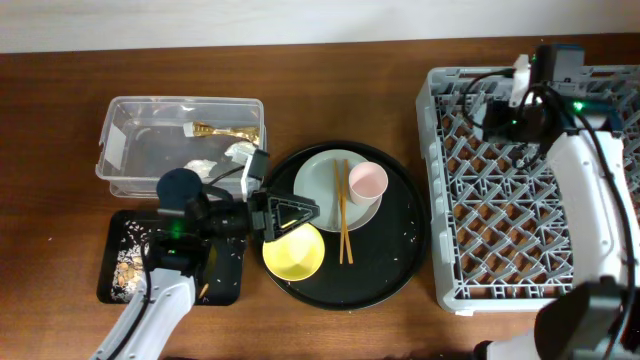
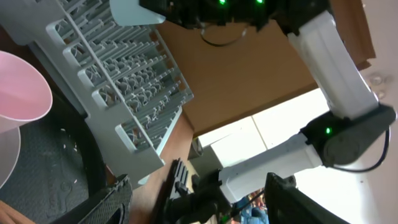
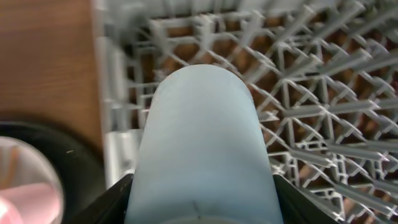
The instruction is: Sort waste into correct bins and load items into the dishwasher rack
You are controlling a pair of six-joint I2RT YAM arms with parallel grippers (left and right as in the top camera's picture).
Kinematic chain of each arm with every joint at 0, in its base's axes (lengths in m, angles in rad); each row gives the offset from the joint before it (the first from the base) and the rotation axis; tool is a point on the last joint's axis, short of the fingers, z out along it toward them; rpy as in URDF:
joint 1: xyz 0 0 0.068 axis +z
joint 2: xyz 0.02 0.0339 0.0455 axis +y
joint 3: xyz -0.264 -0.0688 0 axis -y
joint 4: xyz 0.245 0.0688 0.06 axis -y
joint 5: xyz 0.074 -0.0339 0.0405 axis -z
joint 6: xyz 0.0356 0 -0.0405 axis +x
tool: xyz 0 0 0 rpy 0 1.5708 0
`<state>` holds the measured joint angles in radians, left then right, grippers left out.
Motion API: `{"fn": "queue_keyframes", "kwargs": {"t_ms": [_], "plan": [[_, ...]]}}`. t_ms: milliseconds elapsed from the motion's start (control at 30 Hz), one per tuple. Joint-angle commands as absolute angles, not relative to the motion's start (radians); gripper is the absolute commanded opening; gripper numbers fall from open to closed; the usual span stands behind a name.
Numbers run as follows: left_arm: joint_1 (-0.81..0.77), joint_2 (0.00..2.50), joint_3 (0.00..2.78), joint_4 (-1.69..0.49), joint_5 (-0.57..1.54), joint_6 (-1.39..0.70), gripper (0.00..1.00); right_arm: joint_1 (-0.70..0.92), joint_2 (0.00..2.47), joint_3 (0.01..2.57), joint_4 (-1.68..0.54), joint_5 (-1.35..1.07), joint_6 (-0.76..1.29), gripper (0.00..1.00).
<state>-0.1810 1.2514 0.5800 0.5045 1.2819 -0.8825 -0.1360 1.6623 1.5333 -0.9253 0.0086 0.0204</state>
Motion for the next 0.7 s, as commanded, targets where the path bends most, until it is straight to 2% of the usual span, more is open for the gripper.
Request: {"fn": "queue_keyframes", "kwargs": {"t_ms": [0, 233, 267, 300, 400, 667], "plan": [[-0.188, 1.254, 0.593, 0.504, 1.258, -0.835, 0.68, -0.166, 1.741, 1.55, -0.906, -0.001, 0.027, 0.55], [-0.188, 1.254, 0.593, 0.503, 1.25, -0.835, 0.69, -0.171, 1.829, 1.551, -0.875, -0.003, 0.016, 0.57], [-0.188, 1.254, 0.593, 0.504, 1.249, -0.835, 0.7, -0.171, 1.828, 1.551, -0.878, -0.003, 0.016, 0.61], [-0.188, 1.254, 0.593, 0.504, 1.248, -0.835, 0.7, -0.171, 1.828, 1.551, -0.879, -0.003, 0.016, 0.75], [-0.188, 1.254, 0.593, 0.504, 1.234, -0.835, 0.73, -0.171, 1.828, 1.551, -0.891, -0.003, 0.016, 0.99], [-0.188, 1.25, 0.596, 0.504, 1.23, -0.836, 0.75, -0.171, 1.779, 1.628, -0.986, -0.079, 0.016, 0.98]]}}
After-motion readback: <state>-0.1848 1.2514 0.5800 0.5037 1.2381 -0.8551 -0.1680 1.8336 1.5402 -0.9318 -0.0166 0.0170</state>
